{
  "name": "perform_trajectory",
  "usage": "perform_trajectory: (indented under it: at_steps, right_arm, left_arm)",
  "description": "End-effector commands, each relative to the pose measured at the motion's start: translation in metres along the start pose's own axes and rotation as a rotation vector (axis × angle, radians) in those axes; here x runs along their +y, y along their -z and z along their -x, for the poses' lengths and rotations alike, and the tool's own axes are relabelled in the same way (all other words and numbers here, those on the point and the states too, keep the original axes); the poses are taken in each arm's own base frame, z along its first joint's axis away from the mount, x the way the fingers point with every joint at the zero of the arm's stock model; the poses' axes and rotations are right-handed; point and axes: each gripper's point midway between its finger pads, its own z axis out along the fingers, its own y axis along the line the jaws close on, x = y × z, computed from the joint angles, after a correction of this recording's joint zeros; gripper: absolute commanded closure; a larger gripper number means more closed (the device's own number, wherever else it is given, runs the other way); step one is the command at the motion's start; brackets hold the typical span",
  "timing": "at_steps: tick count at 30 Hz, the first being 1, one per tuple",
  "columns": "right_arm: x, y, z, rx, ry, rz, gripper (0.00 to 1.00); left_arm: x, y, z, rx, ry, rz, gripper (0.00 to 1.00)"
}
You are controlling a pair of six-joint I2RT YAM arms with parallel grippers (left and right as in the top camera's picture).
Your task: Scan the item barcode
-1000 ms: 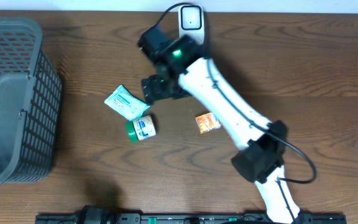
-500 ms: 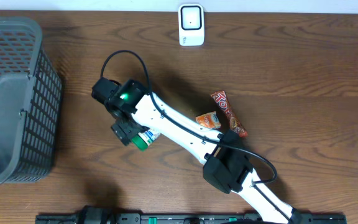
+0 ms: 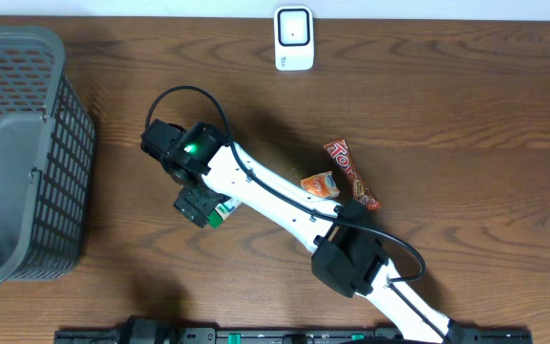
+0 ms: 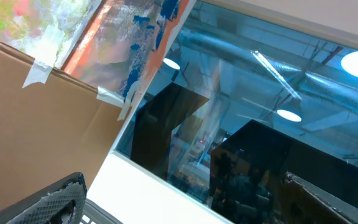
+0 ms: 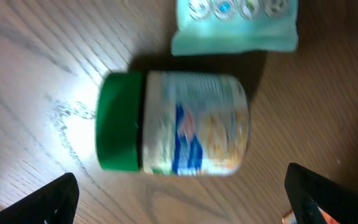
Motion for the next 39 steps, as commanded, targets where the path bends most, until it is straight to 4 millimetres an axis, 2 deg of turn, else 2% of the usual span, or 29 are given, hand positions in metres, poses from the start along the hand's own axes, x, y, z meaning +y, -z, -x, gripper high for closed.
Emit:
perform_trajectory:
  at_steps: [1, 11, 26, 31, 35, 39]
  right_arm:
    - [0.002, -0.006, 0.003, 0.001, 0.019, 0.031, 0.01]
    - [0.002, -0.034, -0.012, 0.099, -0.057, 0.02, 0.01]
    - [0.002, -0.084, -0.018, 0.172, -0.055, 0.012, 0.03]
    - [0.0, -0.087, -0.017, 0.172, -0.058, 0.011, 0.17]
    - [0.0, -0.088, -0.016, 0.167, -0.059, 0.012, 0.21]
    - [-0.002, -0.084, -0.025, 0.203, -0.091, 0.006, 0.22]
  left_arm:
    - [0.001, 0.001, 0.003, -0.011, -0.011, 0.008, 0.02]
    - [0.001, 0.001, 0.002, -0.01, -0.011, 0.008, 0.02]
    - [0.001, 0.001, 0.002, -0.01, -0.011, 0.008, 0.02]
    - [0.001, 0.001, 0.001, -0.008, -0.013, 0.009, 0.02]
    - [0.001, -0.001, -0.002, -0.002, -0.009, 0.01, 0.02]
    - [0.001, -0.001, -0.002, -0.001, -0.009, 0.01, 0.02]
